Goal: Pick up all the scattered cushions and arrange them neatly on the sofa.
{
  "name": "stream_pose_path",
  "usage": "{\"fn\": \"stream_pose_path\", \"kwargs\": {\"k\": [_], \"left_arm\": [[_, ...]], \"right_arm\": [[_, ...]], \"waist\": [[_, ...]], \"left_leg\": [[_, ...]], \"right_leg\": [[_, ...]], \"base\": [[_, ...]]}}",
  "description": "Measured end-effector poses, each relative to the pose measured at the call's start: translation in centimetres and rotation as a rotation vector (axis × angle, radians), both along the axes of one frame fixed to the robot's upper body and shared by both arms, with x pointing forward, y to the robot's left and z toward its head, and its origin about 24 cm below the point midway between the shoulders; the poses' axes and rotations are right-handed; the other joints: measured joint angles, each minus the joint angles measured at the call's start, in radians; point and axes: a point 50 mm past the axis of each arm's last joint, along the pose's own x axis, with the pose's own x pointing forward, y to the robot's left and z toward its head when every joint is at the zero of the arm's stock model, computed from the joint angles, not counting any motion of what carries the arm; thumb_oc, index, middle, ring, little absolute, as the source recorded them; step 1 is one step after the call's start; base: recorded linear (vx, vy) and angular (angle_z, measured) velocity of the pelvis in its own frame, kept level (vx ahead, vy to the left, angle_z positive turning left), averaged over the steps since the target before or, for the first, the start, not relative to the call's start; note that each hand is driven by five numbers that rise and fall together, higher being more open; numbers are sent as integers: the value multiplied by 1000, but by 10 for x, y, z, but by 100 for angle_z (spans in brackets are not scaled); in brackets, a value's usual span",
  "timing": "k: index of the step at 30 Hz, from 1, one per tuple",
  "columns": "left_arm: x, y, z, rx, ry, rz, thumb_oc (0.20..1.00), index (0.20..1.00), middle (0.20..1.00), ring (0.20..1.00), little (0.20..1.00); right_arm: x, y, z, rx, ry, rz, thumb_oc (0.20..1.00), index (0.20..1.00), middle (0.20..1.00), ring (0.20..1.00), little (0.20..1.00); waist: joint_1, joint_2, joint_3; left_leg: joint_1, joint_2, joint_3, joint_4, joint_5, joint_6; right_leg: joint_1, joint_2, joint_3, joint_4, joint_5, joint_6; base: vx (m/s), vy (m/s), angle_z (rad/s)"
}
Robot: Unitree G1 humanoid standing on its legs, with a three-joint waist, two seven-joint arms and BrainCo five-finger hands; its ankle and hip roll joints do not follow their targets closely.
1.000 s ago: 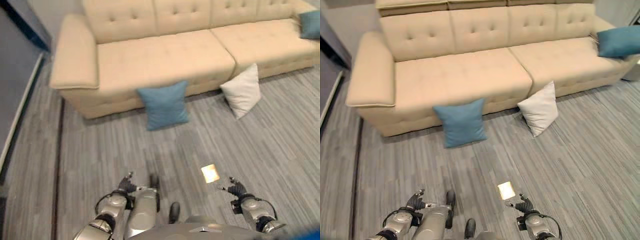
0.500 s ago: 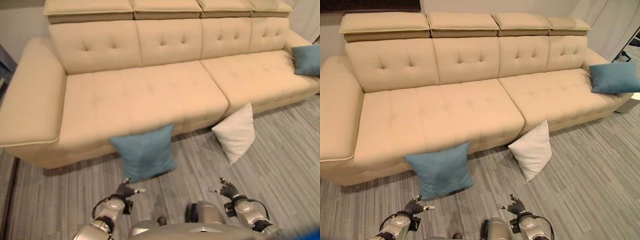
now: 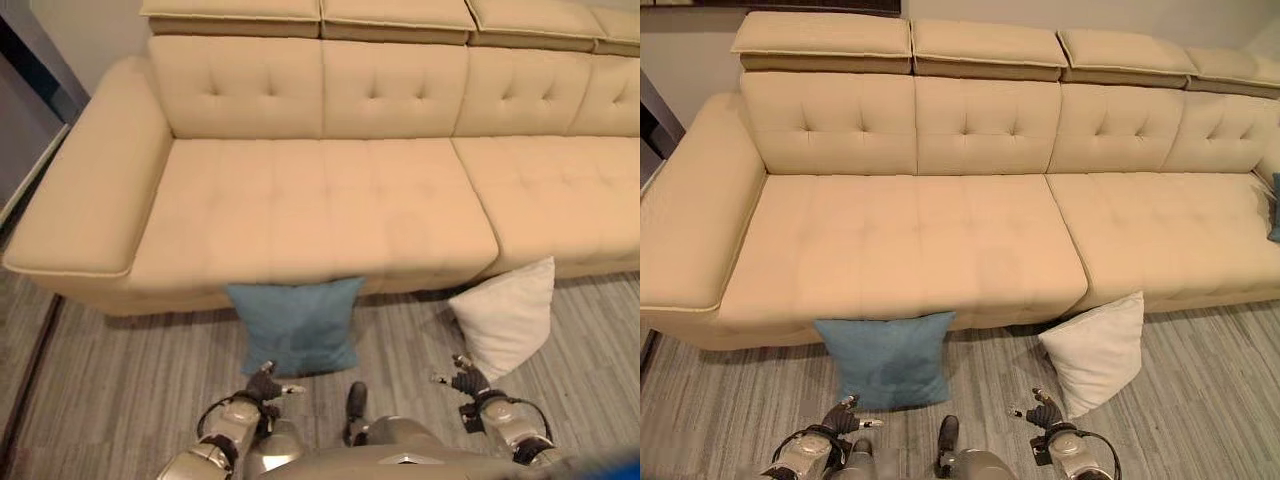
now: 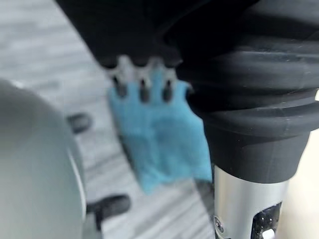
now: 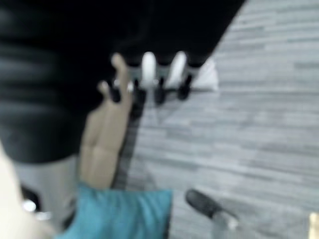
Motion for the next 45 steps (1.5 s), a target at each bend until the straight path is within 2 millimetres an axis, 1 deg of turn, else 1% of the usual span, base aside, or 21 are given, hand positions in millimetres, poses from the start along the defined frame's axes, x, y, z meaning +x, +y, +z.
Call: {"fn": "stream_pose_path", "kwargs": {"k": [2,3,4,5,7,9,11,12,13,14,17,19,23,28,30,33,34,37,40,43,45], "left_arm": [[-3,-3,-2,-8,10,-3,1000,1000,1000,1000,1000],[-5,-1,-2,-2,14,-3,1000,1000,1000,1000,1000],[-13,2,-5,5,33,4,1000,1000,1000,1000,1000],[-21,12,-6,29,53,9,1000,1000,1000,1000,1000],[-25,28,-3,73,64,10,1000,1000,1000,1000,1000],[-24,30,-3,78,59,11,1000,1000,1000,1000,1000],[-20,31,-1,78,48,17,1000,1000,1000,1000,1000],[-13,32,2,76,25,35,1000,1000,1000,1000,1000],[-11,34,3,84,15,56,1000,1000,1000,1000,1000],[-11,34,3,83,15,56,1000,1000,1000,1000,1000],[-10,32,3,67,2,83,1000,1000,1000,1000,1000],[-11,32,4,53,-22,101,1000,1000,1000,1000,1000],[-13,28,3,50,-34,113,1000,1000,1000,1000,1000],[23,19,21,18,-183,118,1000,1000,1000,1000,1000],[66,10,44,5,-318,105,1000,1000,1000,1000,1000],[129,3,93,-55,-519,139,1000,1000,1000,1000,1000],[142,2,107,-74,-576,162,1000,1000,1000,1000,1000],[179,8,154,-97,-740,221,1000,1000,1000,1000,1000],[191,5,172,-119,-800,245,1000,1000,1000,1000,1000],[211,-6,209,-132,-930,254,1000,1000,1000,1000,1000],[215,-8,218,-132,-958,254,1000,1000,1000,1000,1000]], "right_arm": [[-12,-7,-3,-11,29,-18,1000,1000,1000,1000,1000],[-19,-4,-6,2,42,-41,1000,1000,1000,1000,1000],[-33,-3,-11,20,77,-85,1000,1000,1000,1000,1000],[-35,7,-13,45,84,-84,1000,1000,1000,1000,1000],[-23,19,-12,73,56,-76,1000,1000,1000,1000,1000],[-6,24,-7,80,17,-48,1000,1000,1000,1000,1000],[4,27,-3,84,-15,-29,1000,1000,1000,1000,1000],[2,26,-3,83,-9,-31,1000,1000,1000,1000,1000],[-2,25,-5,78,3,-31,1000,1000,1000,1000,1000],[-3,24,-5,75,9,-28,1000,1000,1000,1000,1000],[-8,24,-7,70,18,-27,1000,1000,1000,1000,1000],[-10,24,-8,68,25,-31,1000,1000,1000,1000,1000],[0,7,-1,19,-11,-53,1000,1000,1000,1000,1000],[16,-12,10,-38,-85,-101,1000,1000,1000,1000,1000],[51,-19,30,-72,-205,-110,1000,1000,1000,1000,1000],[122,-14,80,-83,-440,-90,1000,1000,1000,1000,1000],[132,-16,90,-92,-482,-99,1000,1000,1000,1000,1000],[188,-10,158,-95,-737,-108,1000,1000,1000,1000,1000],[203,-3,185,-92,-848,-113,1000,1000,1000,1000,1000],[216,-8,216,-114,-965,-172,1000,1000,1000,1000,1000],[218,-8,222,-111,-989,-188,1000,1000,1000,1000,1000]], "waist": [[-15,36,-18],[-14,22,-26],[-25,15,-50],[-11,6,-68],[-5,-2,-72],[11,9,-70],[10,21,-65],[11,26,-64],[-2,19,-64],[-3,16,-63],[-12,14,-63],[14,7,-63],[14,44,-47],[9,48,-4],[5,48,65],[-22,53,232],[-29,52,238],[-44,40,289],[-56,41,291],[-60,42,285],[-60,43,282]], "left_leg": [[6,-21,4,-32,22,18],[31,-77,7,-75,50,36],[70,-170,17,-146,62,115],[91,-211,36,-159,70,150],[93,-244,73,-146,59,176],[88,-235,129,-145,49,188],[83,-234,127,-146,39,185],[91,-231,112,-171,52,194],[85,-228,88,-182,72,194],[86,-229,88,-182,73,195],[82,-237,36,-182,67,179],[85,-237,46,-188,74,176],[73,-216,23,-188,79,161],[-13,-193,7,-137,80,128],[-198,-191,6,-20,75,120],[-403,-194,11,99,78,119],[-499,-197,14,157,66,110],[-763,-181,36,341,25,120],[-850,-165,37,409,15,119],[-997,-157,30,492,8,119],[-1040,-155,29,513,7,119]], "right_leg": [[-5,-23,0,10,4,49],[-14,-78,9,39,-2,84],[-34,-172,38,111,-28,126],[-58,-204,72,146,-24,138],[-107,-221,105,198,27,199],[-140,-220,110,212,61,226],[-137,-199,106,225,22,250],[-138,-152,126,266,-41,247],[-131,-93,174,271,-93,214],[-132,-82,174,267,-103,216],[-93,-79,176,187,-103,209],[-88,-81,155,160,-86,172],[-36,-56,130,60,-44,129],[-86,-35,107,45,-33,115],[-264,-39,107,164,-38,110],[-510,-57,113,368,-72,102],[-615,-67,117,440,-96,100],[-879,-62,150,594,-114,75],[-954,-59,142,644,-113,78],[-1099,-60,136,719,-127,59],[-1140,-60,135,738,-128,57]], "base": [[49,446,3],[31,380,10],[30,447,-6],[12,576,-1],[-17,451,-51],[15,110,-75],[61,87,-20],[62,40,34],[102,-7,38],[111,-36,44],[97,-58,47],[35,-33,9],[45,-55,13],[-230,-61,12],[-301,-22,6],[-276,-39,3],[-199,-18,9],[-74,-45,-20],[-77,-26,-6],[-22,-14,6],[0,0,0]]}}
